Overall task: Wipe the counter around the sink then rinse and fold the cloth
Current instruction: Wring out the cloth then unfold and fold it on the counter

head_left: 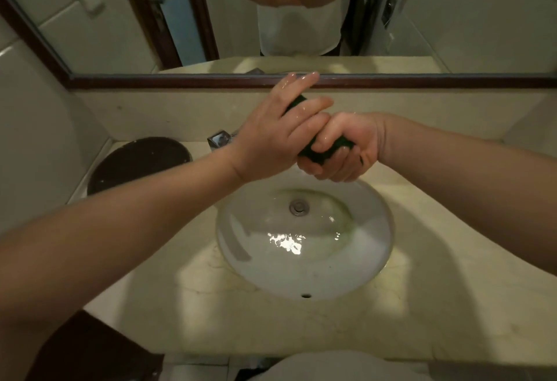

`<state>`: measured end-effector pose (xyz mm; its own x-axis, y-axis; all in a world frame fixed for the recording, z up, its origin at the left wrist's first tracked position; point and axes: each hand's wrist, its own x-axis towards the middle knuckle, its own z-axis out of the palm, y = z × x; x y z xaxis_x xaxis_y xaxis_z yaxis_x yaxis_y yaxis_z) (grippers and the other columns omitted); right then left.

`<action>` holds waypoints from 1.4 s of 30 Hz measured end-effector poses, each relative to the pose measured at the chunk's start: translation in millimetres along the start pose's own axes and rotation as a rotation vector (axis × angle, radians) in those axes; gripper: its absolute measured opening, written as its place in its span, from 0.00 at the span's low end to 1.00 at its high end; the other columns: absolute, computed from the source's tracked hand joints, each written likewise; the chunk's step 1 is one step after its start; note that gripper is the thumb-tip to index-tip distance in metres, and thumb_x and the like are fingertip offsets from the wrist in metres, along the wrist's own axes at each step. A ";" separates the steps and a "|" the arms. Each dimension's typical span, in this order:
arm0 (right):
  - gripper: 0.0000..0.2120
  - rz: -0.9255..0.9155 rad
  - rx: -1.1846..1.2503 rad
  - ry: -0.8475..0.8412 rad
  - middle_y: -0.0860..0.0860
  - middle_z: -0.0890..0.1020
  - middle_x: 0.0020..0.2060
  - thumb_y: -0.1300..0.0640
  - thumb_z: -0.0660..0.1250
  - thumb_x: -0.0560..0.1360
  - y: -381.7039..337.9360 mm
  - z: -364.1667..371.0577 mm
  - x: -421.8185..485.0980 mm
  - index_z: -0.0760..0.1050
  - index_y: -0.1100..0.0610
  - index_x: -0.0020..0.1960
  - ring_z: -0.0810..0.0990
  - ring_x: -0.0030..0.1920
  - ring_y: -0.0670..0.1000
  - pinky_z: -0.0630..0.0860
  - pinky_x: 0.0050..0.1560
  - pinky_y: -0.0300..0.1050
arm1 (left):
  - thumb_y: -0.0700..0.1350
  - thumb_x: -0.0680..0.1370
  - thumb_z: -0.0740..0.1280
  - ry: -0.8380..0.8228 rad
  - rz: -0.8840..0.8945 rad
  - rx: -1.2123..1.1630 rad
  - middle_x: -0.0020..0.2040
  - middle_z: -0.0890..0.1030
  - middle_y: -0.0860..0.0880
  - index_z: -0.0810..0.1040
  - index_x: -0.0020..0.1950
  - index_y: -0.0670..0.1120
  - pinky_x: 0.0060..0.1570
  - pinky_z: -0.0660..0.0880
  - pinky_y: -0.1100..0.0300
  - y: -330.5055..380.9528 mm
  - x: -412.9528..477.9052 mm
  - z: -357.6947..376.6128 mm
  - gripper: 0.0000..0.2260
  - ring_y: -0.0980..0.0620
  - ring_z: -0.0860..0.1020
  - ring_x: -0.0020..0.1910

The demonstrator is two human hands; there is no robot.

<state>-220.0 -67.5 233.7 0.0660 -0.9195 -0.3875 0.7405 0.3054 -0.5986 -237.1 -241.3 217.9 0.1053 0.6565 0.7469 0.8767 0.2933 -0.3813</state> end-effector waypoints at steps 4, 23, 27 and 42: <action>0.11 -0.055 -0.042 0.076 0.48 0.77 0.29 0.53 0.68 0.76 -6.3 11.1 -8.4 0.78 0.61 0.51 0.62 0.23 0.43 0.59 0.21 0.33 | 0.38 0.77 0.68 -0.011 0.063 -0.078 0.57 0.82 0.39 0.77 0.57 0.36 0.44 0.79 0.48 -14.4 17.0 -5.1 0.10 0.41 0.83 0.50; 0.15 -0.114 -0.475 1.458 0.50 0.65 0.23 0.60 0.65 0.73 19.1 6.3 47.6 0.63 0.54 0.30 0.61 0.19 0.47 0.54 0.24 0.33 | 0.48 0.76 0.65 -1.081 -0.189 0.004 0.46 0.80 0.45 0.75 0.55 0.48 0.36 0.70 0.55 -16.4 14.5 16.4 0.09 0.42 0.79 0.43; 0.06 0.055 -0.951 1.615 0.51 0.75 0.33 0.55 0.65 0.74 21.4 -2.5 53.4 0.71 0.55 0.40 0.75 0.34 0.52 0.66 0.27 0.40 | 0.42 0.78 0.62 -1.171 -0.240 0.009 0.43 0.78 0.46 0.76 0.57 0.46 0.39 0.75 0.54 -11.1 14.1 21.6 0.09 0.45 0.75 0.39; 0.09 0.453 -1.669 1.553 0.49 0.71 0.29 0.55 0.64 0.72 26.9 -22.9 58.8 0.69 0.52 0.34 0.72 0.29 0.53 0.66 0.32 0.41 | 0.44 0.75 0.67 -1.415 -0.907 -0.391 0.36 0.80 0.45 0.78 0.40 0.44 0.33 0.72 0.60 3.1 -21.1 45.3 0.06 0.48 0.77 0.33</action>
<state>-211.5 -107.6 178.8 -0.9644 -0.1940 -0.1799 -0.2164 0.9696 0.1141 -257.9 -222.8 176.3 -0.7223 0.5069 -0.4704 0.4941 0.8542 0.1617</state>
